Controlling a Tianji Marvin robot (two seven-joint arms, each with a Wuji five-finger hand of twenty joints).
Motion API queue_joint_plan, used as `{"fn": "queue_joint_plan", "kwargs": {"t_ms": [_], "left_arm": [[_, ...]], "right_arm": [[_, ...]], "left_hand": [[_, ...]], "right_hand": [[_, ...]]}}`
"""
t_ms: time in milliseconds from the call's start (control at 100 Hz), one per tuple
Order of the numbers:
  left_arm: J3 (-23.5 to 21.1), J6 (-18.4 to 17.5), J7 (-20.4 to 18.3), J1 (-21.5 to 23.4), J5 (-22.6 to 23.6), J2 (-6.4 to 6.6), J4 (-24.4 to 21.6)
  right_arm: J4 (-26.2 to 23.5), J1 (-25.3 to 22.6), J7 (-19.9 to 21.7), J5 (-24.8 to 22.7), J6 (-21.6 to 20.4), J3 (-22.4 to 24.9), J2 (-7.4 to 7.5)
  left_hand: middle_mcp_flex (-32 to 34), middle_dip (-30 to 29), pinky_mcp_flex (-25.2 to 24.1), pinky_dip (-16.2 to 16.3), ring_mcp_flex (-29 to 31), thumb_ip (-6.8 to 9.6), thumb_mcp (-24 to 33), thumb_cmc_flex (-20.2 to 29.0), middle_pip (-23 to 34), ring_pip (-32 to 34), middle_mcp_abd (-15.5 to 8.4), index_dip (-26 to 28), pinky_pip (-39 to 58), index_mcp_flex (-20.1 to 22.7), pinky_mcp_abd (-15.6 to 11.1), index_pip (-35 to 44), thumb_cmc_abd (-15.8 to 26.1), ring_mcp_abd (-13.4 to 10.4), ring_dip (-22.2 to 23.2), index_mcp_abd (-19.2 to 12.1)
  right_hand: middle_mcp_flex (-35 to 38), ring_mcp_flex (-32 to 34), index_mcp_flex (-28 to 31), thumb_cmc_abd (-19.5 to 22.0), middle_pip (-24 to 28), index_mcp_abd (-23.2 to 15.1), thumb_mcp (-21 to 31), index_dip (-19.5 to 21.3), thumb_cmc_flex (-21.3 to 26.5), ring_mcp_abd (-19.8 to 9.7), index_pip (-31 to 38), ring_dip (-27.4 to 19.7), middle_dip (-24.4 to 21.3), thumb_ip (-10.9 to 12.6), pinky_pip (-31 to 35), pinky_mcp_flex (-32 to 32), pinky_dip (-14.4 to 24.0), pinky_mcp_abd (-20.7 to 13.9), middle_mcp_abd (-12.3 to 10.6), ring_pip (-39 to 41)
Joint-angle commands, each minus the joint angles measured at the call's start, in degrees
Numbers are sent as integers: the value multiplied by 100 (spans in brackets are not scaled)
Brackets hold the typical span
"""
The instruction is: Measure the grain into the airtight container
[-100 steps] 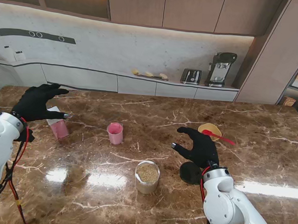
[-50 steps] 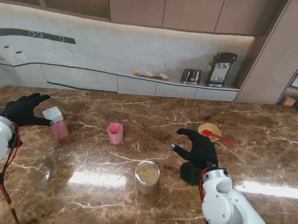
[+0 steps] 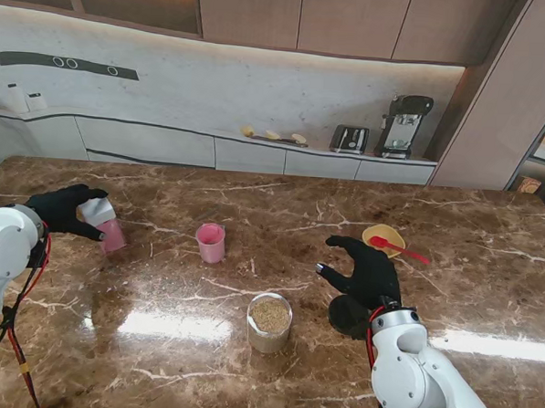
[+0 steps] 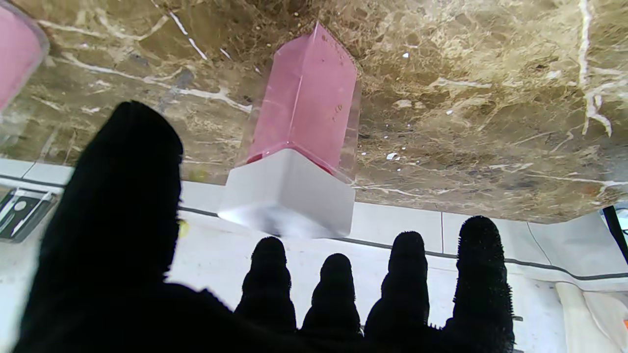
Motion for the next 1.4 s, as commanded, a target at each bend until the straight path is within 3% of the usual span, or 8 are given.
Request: {"fn": "queue_joint_plan", "kwargs": {"t_ms": [0,210,360,670,820,990,1200,1390], "left_arm": [[113,22,32,-96,1,9,123],[508,108,83,-342,268,17,457],[679,178,257,-396,314,5,625],[431,83,560,-175,228,-28,576],[350,-24,635,-149,234,-32,561],[453,-26,592,-288,230,-22,650],[776,-13,566,-584,365,-5,880],[1083,50,632,-809,506,5,1132]], "right_arm": [[6,-59,63,24,61,15,-9],[1,-81,26,49,114,35,-22],[8,-81,35,39,96,39,-18],[12,-92,-1,46,63,60,-24],[16,-82,6,56,31,57,-23],[7,-96,2,53,7,69,-22],[-21,-149,-12,55,8,124,-25],[-41,-179,-20,60,35,146,-28]], "left_hand": [[-58,157,93,139,221,46,-41,-21,179,209,11,195,429,-233,161,-3,-77,40,240,-157],[48,476,781,532,900,86,173,-7,540,938,-72,906,1762,-245,-26,615,-24,-53,1502,-437],[133,599,574,462,1121,22,637,-139,771,1379,-141,1378,1791,-138,81,1385,-103,-93,2222,-720],[150,697,354,511,1077,-7,860,-233,891,1140,-188,1758,1537,-252,186,1865,-75,-112,2156,-808],[98,560,309,511,1084,0,820,-209,653,857,-202,1135,1353,-274,255,613,-81,-82,1746,-746],[156,569,362,512,1194,6,860,-145,721,863,-185,1061,1346,-209,251,489,-136,-72,1696,-759],[539,855,846,757,1716,-111,2076,-131,1329,1743,-228,1526,2048,75,110,1902,-416,-86,2524,-952],[1592,1771,1711,917,2658,-232,3057,67,2287,3208,-230,2511,3112,920,-249,3480,-642,-56,3726,-963]], "right_hand": [[-19,-97,-159,-69,-4,-13,96,45,28,-39,-74,81,39,204,19,-94,19,-3,8,1],[65,-77,-151,-77,40,-11,139,49,46,-5,-71,123,97,202,27,-140,87,78,11,30],[78,-65,-146,-74,38,-18,165,51,43,3,-69,147,123,199,31,-127,129,95,2,42],[117,-9,-141,-84,29,-24,205,49,43,-4,-71,179,156,193,24,-103,195,117,8,58],[119,6,-153,-84,24,-28,210,47,42,-4,-76,189,164,190,31,-86,222,128,1,62],[118,23,-140,-82,15,-49,210,48,39,-10,-72,202,169,189,47,-71,259,152,3,68],[138,50,-103,-91,16,-79,227,50,56,0,-59,218,176,190,68,-54,302,172,-2,78],[145,62,-102,-93,14,-88,256,47,69,4,-61,227,179,190,70,-50,325,178,8,80]]}}
